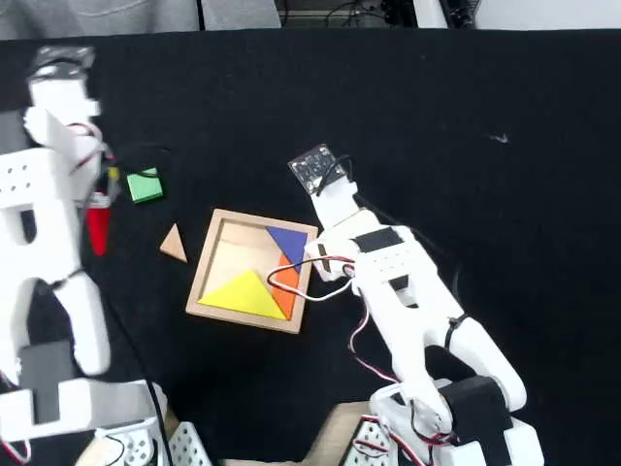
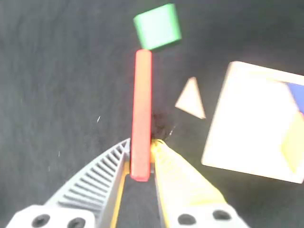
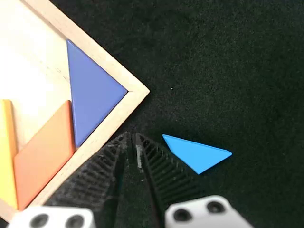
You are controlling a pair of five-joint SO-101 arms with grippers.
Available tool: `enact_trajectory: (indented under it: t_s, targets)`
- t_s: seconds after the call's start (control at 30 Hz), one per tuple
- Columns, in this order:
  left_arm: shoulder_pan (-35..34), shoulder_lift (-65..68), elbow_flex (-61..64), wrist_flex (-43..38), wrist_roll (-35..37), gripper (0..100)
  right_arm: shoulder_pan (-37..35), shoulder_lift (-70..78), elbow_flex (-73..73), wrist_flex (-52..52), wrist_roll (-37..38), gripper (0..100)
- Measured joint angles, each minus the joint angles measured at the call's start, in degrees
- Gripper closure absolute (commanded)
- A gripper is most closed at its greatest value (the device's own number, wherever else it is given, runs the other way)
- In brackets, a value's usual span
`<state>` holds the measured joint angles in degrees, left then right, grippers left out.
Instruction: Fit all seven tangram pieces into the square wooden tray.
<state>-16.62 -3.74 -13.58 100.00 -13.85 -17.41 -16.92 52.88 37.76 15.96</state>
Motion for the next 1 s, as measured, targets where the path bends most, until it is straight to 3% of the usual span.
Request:
enact_trajectory:
  t_s: [0.23,0.33,0.47,0.63,1.0]
  targets:
    - [17.1,-1.9,5.1,0.3,-0.5,97,4.2,0.0,0.0,-0.1,0.0,98.7]
    - [22.8,1.5,9.3,-3.3,-0.5,97,6.4,0.0,0.0,-0.3,0.0,98.7]
    - [23.6,7.0,12.0,-10.5,2.4,97,7.1,0.0,0.0,-2.1,-0.1,98.7]
    - [24.5,14.2,12.0,-13.5,9.1,97,7.2,0.0,0.0,-3.0,-0.1,98.7]
    - [26.1,21.1,17.6,-22.9,14.2,97,7.3,0.0,0.0,-3.1,-0.1,98.7]
